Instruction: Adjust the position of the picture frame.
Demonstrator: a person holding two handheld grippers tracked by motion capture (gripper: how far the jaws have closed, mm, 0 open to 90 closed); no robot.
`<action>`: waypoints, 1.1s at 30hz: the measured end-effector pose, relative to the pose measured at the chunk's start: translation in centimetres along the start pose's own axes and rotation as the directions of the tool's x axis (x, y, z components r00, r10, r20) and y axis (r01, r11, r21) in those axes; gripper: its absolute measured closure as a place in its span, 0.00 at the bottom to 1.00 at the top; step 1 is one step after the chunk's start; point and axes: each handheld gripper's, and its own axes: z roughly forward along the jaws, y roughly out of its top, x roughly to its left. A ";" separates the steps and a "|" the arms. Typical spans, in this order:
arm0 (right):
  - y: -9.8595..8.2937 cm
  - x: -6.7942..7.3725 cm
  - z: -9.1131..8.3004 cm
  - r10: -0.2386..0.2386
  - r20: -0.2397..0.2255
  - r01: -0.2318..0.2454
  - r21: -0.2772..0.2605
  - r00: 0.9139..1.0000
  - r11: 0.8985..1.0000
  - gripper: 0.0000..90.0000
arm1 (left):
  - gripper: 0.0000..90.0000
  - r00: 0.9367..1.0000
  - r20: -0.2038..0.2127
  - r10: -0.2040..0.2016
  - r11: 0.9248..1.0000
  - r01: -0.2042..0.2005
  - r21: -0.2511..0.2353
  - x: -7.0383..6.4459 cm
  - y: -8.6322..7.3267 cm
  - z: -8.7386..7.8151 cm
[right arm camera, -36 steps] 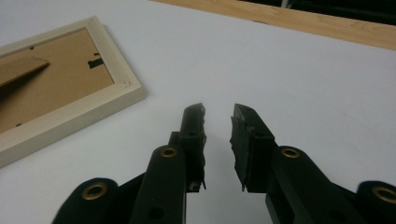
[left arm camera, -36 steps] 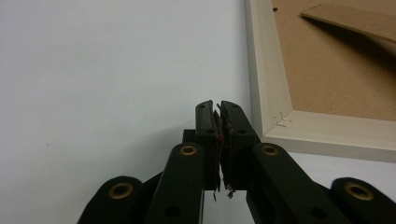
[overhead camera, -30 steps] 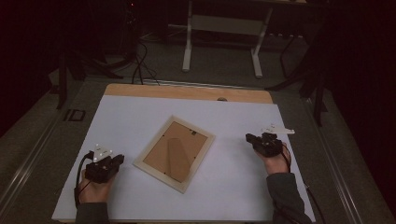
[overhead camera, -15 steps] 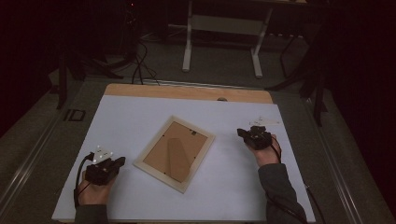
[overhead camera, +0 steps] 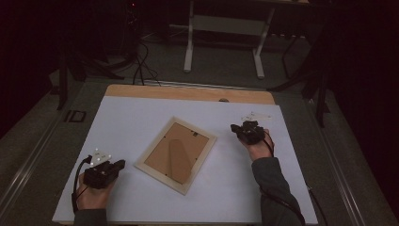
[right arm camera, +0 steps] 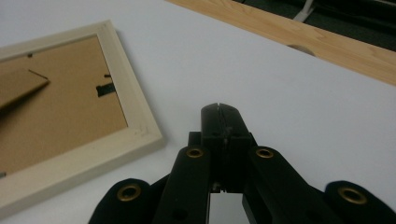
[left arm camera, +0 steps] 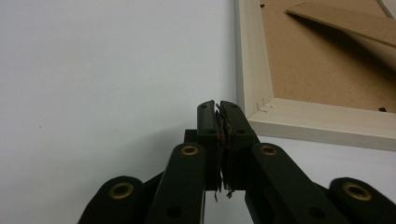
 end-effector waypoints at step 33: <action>0.5 2.0 5.6 0.074 -0.077 -0.069 0.065 0.994 0.995 1.00 | 1.00 0.993 0.082 0.089 0.994 -0.094 0.053 -1.9 0.0 1.6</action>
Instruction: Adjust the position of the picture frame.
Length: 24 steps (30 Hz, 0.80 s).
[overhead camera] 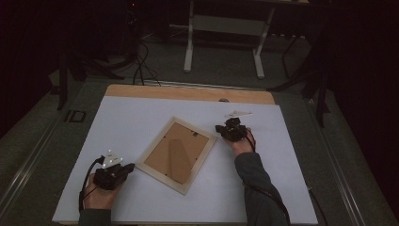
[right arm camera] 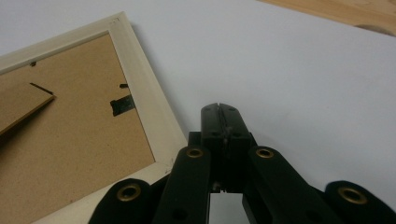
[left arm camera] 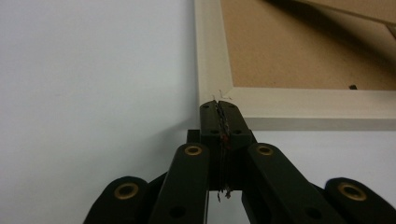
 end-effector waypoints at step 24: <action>-0.1 0.9 1.5 -0.022 -0.014 0.023 0.057 1.000 0.998 1.00 | 1.00 0.997 0.030 0.074 0.993 -0.076 0.093 -0.9 -0.2 1.3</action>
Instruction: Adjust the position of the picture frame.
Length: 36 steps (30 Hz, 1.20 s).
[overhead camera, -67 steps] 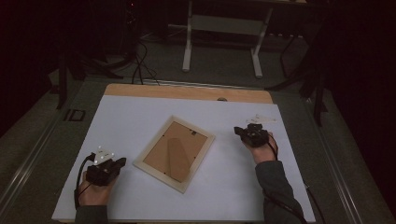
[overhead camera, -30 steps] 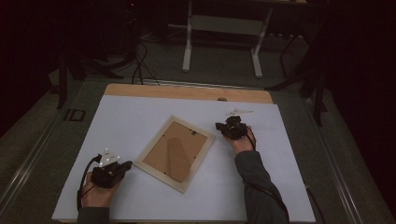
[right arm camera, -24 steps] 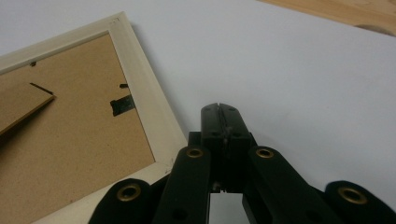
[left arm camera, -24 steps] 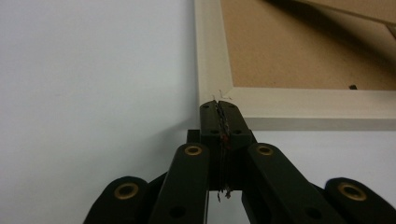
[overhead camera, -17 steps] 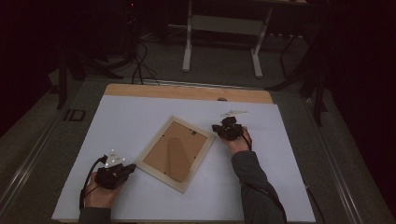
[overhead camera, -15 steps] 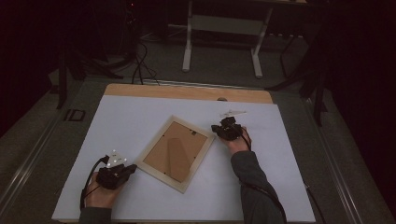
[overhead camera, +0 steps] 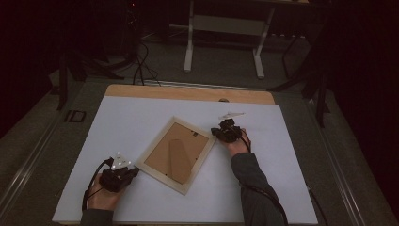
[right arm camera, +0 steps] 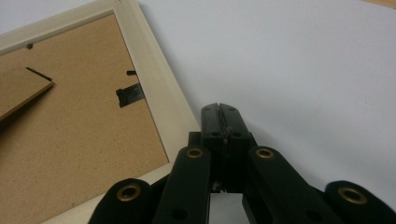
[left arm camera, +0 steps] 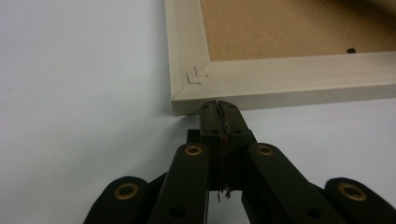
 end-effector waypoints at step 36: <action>0.1 -0.6 0.0 0.004 0.005 -0.004 0.030 1.000 1.000 1.00 | 1.00 0.999 -0.029 -0.016 1.000 0.016 0.005 -0.6 1.3 1.2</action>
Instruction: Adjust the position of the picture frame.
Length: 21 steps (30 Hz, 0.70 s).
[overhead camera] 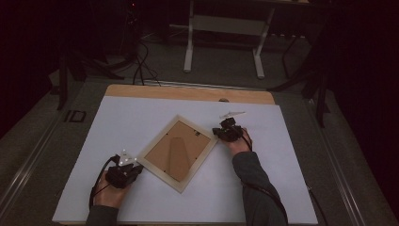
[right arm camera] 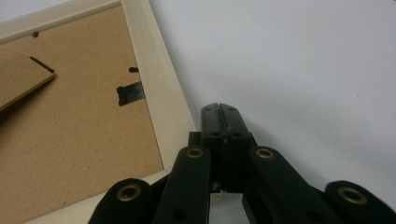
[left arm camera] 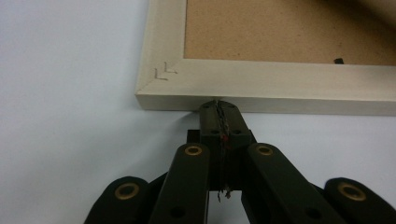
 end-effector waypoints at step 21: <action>-0.4 -0.2 -0.6 -0.009 -0.010 0.009 -0.008 1.000 1.000 1.00 | 1.00 0.999 -0.023 0.028 1.000 -0.028 0.012 -1.4 0.9 0.7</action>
